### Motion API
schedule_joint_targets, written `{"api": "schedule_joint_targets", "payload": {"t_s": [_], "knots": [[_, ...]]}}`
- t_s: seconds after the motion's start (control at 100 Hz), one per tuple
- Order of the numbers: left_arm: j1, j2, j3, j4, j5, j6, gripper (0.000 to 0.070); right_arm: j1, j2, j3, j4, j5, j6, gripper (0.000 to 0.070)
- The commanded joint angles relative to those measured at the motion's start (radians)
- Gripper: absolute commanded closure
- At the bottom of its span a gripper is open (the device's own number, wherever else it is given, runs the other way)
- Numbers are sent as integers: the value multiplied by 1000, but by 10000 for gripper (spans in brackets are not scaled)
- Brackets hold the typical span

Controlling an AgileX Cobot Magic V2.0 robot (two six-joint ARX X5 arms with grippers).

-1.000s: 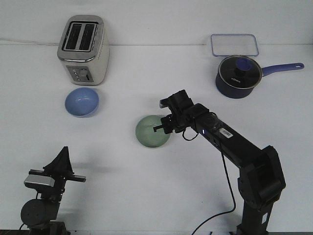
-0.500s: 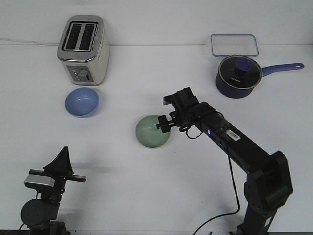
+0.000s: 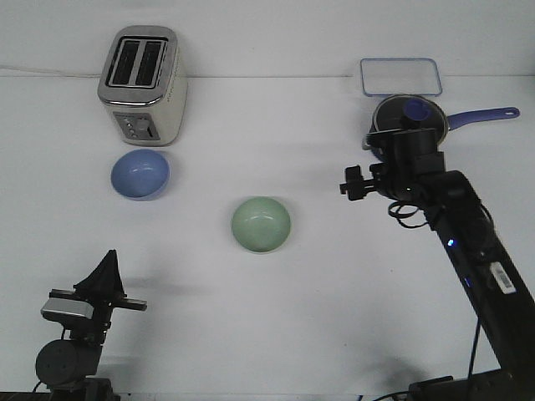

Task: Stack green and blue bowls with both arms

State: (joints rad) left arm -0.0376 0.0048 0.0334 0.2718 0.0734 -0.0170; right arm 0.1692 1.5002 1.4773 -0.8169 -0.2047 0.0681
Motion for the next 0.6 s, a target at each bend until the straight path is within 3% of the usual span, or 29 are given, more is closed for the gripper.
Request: {"api": "schedule_joint_targets", "payload": {"t_s": [0.0, 0.29, 0.59], "knots": [[1, -2, -19, 10, -3, 1, 688, -23, -24, 18, -16, 6, -54, 250], [1, -2, -19, 10, -3, 1, 688, -154, -272, -163, 81, 29, -75, 250], [1, -2, -19, 10, -3, 1, 688, -175, -610, -588, 404, 29, -71, 250]]}}
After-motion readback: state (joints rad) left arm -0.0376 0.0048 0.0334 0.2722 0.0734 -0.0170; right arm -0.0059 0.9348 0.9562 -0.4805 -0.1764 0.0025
